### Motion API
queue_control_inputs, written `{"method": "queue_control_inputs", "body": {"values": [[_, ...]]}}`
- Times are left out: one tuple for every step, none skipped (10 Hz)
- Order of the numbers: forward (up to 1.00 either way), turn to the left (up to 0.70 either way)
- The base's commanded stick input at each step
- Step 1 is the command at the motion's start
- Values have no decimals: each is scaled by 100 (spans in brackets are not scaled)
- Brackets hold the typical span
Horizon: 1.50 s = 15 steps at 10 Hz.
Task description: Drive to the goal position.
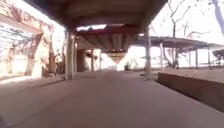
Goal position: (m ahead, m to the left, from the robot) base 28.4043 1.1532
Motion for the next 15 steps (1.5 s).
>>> {"method": "queue_control_inputs", "body": {"values": [[85,0],[85,0],[85,0],[85,0],[85,0],[85,0],[85,0],[85,0],[85,0],[85,0],[85,0],[85,0],[85,0],[85,0],[85,0]]}}
